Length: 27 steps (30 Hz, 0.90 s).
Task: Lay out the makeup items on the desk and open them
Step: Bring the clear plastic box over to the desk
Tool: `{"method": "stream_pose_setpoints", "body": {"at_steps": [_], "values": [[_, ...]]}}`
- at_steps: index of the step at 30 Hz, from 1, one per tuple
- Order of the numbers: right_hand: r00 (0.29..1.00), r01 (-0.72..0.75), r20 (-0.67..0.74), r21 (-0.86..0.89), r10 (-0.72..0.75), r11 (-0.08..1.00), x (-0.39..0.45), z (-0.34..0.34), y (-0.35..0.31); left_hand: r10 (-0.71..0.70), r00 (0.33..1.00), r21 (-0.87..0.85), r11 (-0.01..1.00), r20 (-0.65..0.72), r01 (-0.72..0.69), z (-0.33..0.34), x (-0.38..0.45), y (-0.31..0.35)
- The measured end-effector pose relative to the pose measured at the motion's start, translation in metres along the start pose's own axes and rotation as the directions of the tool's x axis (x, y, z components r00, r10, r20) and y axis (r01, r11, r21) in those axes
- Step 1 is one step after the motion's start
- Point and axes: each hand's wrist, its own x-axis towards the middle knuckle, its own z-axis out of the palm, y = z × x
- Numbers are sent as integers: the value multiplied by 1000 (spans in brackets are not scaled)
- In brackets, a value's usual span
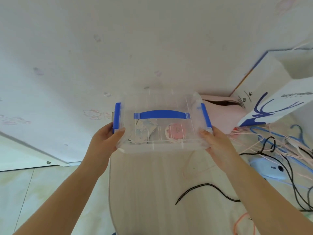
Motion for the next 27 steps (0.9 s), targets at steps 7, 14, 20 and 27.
{"method": "stream_pose_setpoints", "body": {"at_steps": [7, 14, 20, 27], "values": [[998, 10, -69, 141, 0, 990, -58, -18, 13, 77, 994, 64, 995, 78, -82, 6, -22, 20], [972, 101, -229, 236, -45, 967, -151, -84, 29, 155, 956, 77, 981, 250, -179, 70, -71, 36], [936, 159, -347, 272, -58, 949, -229, -162, 60, 189, 918, 51, 974, 349, -220, 137, -143, 16], [871, 163, -491, 257, -17, 953, -353, -256, 116, 161, 860, 38, 978, 484, -205, 223, -251, -25]]}}
